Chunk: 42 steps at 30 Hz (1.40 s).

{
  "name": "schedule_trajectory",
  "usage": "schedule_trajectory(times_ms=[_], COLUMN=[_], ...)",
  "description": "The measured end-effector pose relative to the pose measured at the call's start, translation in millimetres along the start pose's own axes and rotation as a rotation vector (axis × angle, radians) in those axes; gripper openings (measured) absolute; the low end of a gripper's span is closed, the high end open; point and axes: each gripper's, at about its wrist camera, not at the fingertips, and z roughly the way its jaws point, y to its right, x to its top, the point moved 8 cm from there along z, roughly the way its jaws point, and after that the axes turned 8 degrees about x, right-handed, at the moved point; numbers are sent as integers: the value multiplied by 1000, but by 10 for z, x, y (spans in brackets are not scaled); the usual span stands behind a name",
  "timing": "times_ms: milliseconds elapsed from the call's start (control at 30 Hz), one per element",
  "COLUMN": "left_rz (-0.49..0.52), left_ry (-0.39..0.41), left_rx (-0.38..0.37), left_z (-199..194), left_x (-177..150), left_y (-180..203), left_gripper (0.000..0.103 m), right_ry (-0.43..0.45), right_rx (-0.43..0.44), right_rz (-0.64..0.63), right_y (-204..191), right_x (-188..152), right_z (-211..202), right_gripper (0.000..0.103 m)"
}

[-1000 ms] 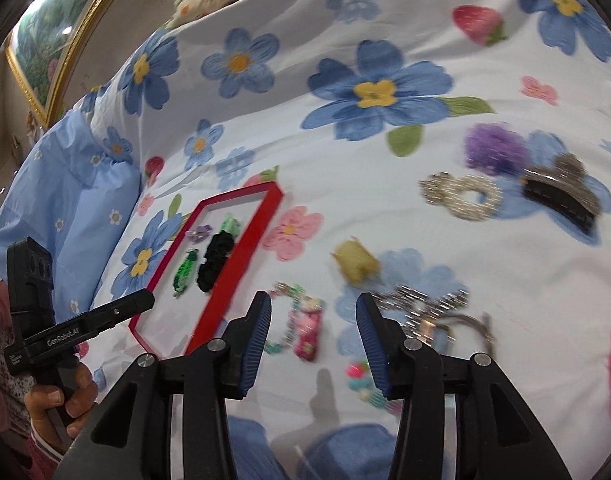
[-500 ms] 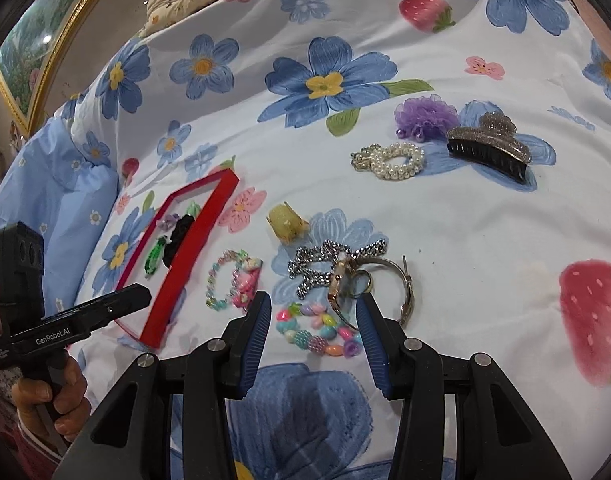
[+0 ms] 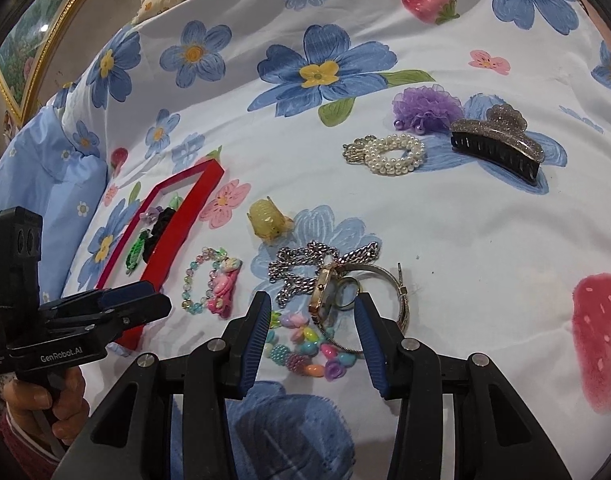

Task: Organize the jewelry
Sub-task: 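Grasp the beaded bracelet with the left tool while the right grasps the gold watch, then carry the bracelet and watch into the box lid and open both tools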

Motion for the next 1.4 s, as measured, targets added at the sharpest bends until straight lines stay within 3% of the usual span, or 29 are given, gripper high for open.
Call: schedule_trajectory(times_ms=[200, 267, 433, 500, 567, 600, 767, 1400], left_rz=[39, 52, 98, 103, 97, 88, 71, -45], left_ry=[-33, -41, -66, -65, -61, -63, -54, 134], left_rx=[20, 29, 38, 39, 34, 20, -12, -91], left_z=[197, 264, 399, 434, 435, 436, 376, -527], left_x=[-6, -9, -23, -35, -30, -27, -16, 178], left_y=[67, 87, 146, 137, 118, 103, 88, -117], left_gripper=[52, 50, 28, 26, 17, 7, 7, 6], right_ry=[-18, -27, -48, -50, -47, -41, -17, 65], right_rx=[-7, -12, -29, -28, -28, -29, -33, 63], right_rz=[-10, -11, -13, -13, -13, -14, -12, -48], right_y=[31, 46, 104, 118, 125, 130, 127, -334], right_x=[-10, -12, -33, -42, -49, -50, -13, 199], right_z=[112, 156, 259, 284, 291, 283, 228, -133], right_gripper=[39, 31, 24, 20, 12, 12, 8, 8])
